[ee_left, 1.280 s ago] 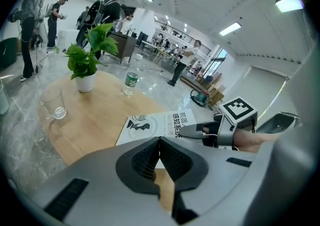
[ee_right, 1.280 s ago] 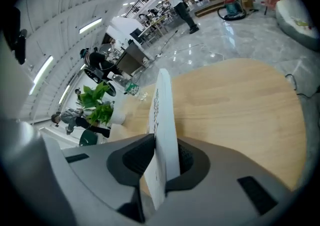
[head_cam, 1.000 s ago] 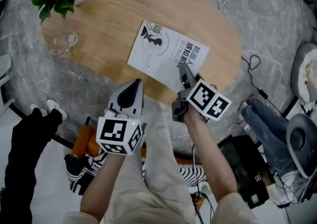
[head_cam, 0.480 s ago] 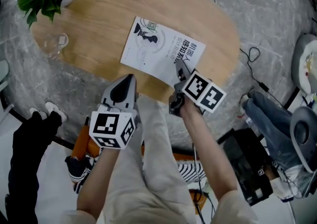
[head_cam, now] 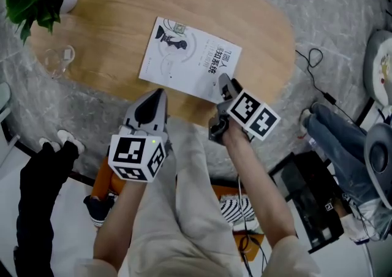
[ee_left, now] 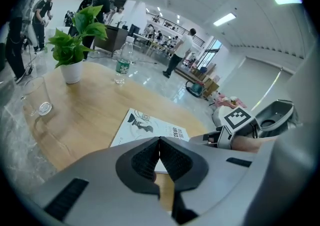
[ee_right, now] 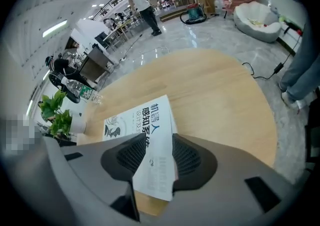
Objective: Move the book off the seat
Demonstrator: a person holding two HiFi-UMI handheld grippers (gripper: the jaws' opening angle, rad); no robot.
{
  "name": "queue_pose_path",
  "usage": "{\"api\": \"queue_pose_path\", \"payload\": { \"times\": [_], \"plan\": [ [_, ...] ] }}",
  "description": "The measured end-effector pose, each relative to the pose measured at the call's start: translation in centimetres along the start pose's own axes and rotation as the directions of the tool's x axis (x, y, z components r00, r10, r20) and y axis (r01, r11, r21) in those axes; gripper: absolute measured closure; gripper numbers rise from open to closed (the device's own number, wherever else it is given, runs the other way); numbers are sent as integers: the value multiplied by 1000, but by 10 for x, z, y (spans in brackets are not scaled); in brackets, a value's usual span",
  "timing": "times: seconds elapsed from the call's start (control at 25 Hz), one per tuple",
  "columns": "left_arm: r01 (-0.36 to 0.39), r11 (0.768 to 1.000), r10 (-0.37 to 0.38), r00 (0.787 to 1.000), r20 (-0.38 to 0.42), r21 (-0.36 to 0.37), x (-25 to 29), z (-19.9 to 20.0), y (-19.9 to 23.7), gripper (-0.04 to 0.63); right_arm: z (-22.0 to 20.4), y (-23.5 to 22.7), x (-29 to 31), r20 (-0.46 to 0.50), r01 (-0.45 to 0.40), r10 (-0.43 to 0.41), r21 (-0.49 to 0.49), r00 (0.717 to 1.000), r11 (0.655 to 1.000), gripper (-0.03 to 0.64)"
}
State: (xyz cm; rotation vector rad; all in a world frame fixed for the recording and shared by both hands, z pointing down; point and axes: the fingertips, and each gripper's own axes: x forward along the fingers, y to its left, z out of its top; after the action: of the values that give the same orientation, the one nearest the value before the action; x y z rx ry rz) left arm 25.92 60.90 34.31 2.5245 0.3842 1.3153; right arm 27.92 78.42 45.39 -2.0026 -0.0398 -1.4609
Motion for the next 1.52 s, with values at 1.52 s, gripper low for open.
{"api": "queue_pose_path", "payload": {
  "times": [1.52],
  "plan": [
    [67, 992, -78, 992, 101, 110, -144, 50, -67, 588, -32, 145, -161, 89, -252, 288, -287, 953, 924, 611]
  ]
}}
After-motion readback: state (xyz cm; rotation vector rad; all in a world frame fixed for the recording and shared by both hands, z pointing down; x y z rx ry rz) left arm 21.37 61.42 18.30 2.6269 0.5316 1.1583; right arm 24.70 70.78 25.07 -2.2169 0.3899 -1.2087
